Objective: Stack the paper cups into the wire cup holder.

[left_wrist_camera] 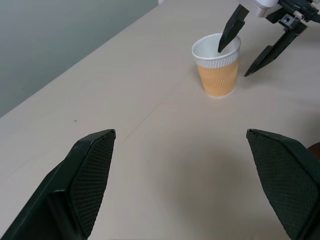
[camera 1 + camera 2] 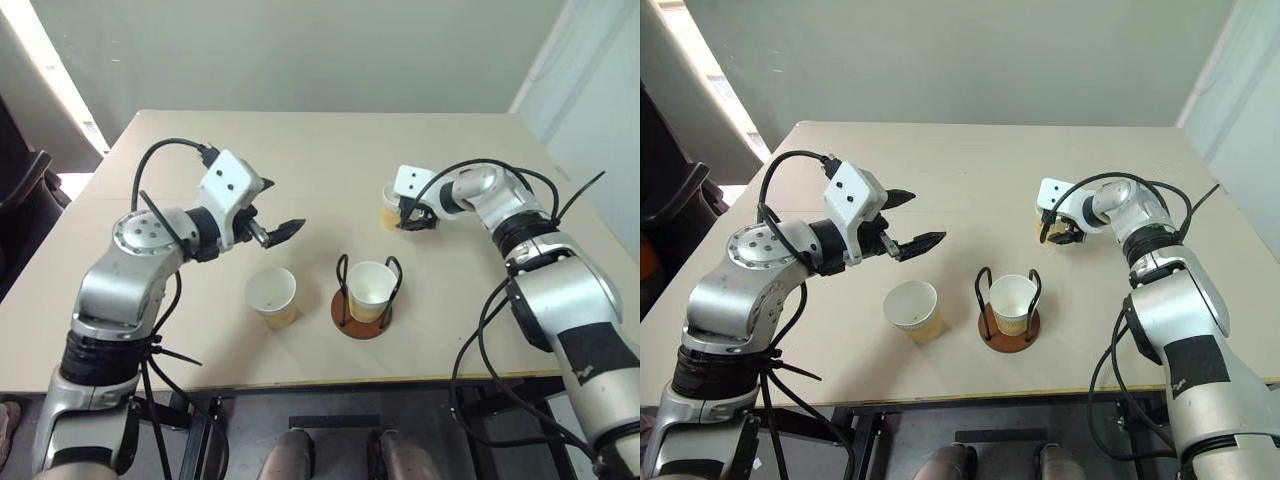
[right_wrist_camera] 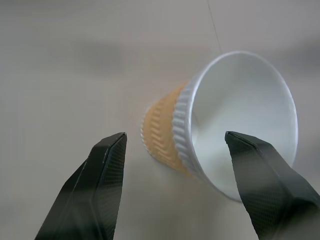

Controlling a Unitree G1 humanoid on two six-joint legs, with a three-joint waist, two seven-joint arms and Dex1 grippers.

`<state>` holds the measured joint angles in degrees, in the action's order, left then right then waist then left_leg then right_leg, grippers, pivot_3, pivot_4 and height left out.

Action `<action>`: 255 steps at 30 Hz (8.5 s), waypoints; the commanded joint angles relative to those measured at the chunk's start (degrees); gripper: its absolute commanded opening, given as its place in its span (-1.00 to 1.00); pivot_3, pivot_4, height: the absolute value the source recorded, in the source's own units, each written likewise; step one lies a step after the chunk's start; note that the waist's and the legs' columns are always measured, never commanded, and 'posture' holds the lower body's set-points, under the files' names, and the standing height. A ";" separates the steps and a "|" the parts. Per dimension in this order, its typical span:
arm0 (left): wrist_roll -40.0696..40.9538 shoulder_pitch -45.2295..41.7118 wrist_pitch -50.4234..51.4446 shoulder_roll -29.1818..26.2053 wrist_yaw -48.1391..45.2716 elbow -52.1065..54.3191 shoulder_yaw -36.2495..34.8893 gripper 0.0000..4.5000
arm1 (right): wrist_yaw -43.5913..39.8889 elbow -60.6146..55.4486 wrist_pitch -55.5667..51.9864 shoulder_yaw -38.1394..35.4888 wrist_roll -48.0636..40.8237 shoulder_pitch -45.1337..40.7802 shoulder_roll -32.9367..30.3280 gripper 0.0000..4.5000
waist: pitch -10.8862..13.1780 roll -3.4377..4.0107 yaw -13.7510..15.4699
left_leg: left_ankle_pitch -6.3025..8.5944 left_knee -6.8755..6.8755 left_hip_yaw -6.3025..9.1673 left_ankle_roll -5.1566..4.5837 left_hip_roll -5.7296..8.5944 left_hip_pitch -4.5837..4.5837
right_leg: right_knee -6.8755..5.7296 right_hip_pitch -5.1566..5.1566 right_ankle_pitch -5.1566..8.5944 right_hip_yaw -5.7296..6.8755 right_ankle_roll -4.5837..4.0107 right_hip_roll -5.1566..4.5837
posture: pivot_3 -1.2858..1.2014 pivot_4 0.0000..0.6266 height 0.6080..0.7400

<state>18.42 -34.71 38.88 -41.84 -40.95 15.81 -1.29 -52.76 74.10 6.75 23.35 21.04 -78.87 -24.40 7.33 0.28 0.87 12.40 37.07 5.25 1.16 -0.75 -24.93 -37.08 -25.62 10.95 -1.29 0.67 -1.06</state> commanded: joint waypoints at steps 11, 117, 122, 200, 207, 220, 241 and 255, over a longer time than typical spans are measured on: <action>0.82 1.66 1.64 -3.51 -0.36 4.86 -3.11 1.00 | -4.20 -1.75 4.58 -0.60 1.94 -0.01 -0.46 -0.99 | 0.00 0.00 0.01 | 0.03 -0.01 0.00 0.04 0.00 -0.01 | 0.03 0.00 0.00 0.01 0.00 0.00 | 0.03 -0.52 1.00; -12.71 -26.37 -40.60 -9.57 -51.55 -43.12 31.64 -0.67 | -7.30 -91.68 -53.58 -15.44 -58.11 25.42 -17.36 0.70 | -0.10 -0.17 -0.16 | 0.07 0.11 0.05 0.14 -0.83 -0.11 | 0.08 -0.14 -0.03 -0.10 -0.43 0.86 | 0.03 -0.52 1.00; -7.63 -28.52 -40.70 -12.20 -51.55 -41.25 33.76 -0.98 | -8.23 -92.30 -54.35 -17.62 -58.90 27.26 -20.08 0.70 | -0.10 -0.17 -0.07 | 0.06 0.14 0.04 0.13 -0.85 -0.13 | 0.08 -0.14 -0.05 -0.10 -0.37 0.88 | 0.03 -0.52 1.00; 14.97 -62.39 -55.23 16.49 -51.55 -66.87 56.52 0.69 | -6.26 -108.73 -60.04 -47.97 -74.42 61.14 -45.44 0.70 | 0.01 0.16 1.99 | 1.61 3.09 -1.73 -1.92 0.33 -0.93 | 0.29 0.37 0.46 -1.92 2.96 -0.09 | 0.03 -0.52 1.00; 15.85 -56.47 -49.09 2.96 -51.55 -61.58 50.34 0.69 | -11.69 -98.84 -54.91 -41.90 -69.87 58.03 -45.91 0.70 | -0.10 0.34 1.16 | 1.65 3.07 -1.80 -1.99 0.37 -0.86 | 0.29 0.35 0.50 -2.01 3.03 -0.11 | 0.03 -0.52 1.00; 31.41 6.89 -19.18 -34.73 -36.66 -22.78 9.56 0.69 | -20.77 -73.97 -46.23 -33.93 -59.59 52.93 -43.08 0.70 | -0.20 0.51 -0.37 | 1.54 2.94 -1.83 -1.85 0.40 -0.63 | 0.16 0.29 0.74 -2.09 2.74 -0.10 | 0.03 -0.52 1.00; 26.09 37.34 -7.37 -24.36 -25.10 -11.13 -29.34 0.69 | -22.42 -69.05 -47.57 -31.78 -57.21 48.22 -36.64 0.70 | -0.22 0.45 -1.08 | 0.91 0.94 -1.51 -1.39 0.36 0.95 | -0.06 0.81 0.84 -2.02 0.48 0.01 | 0.03 -0.52 1.00; 22.93 43.32 -5.70 -20.30 -24.70 -7.68 -35.84 0.69 | -23.86 -66.03 -45.04 -29.58 -53.83 44.37 -35.69 0.70 | -0.22 0.45 -1.08 | 1.19 0.92 -1.45 -1.30 0.30 0.87 | -0.03 0.72 0.87 -2.00 0.44 0.07 | 0.03 -0.52 1.00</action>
<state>41.62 8.43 32.91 -62.12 -65.87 6.40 -34.94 -75.84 8.45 -39.19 -5.44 -33.15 -33.03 -59.71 7.11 0.74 -0.21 13.59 38.00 3.80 -0.14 -0.44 -24.05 -37.12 -24.89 11.82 -3.29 1.11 -0.99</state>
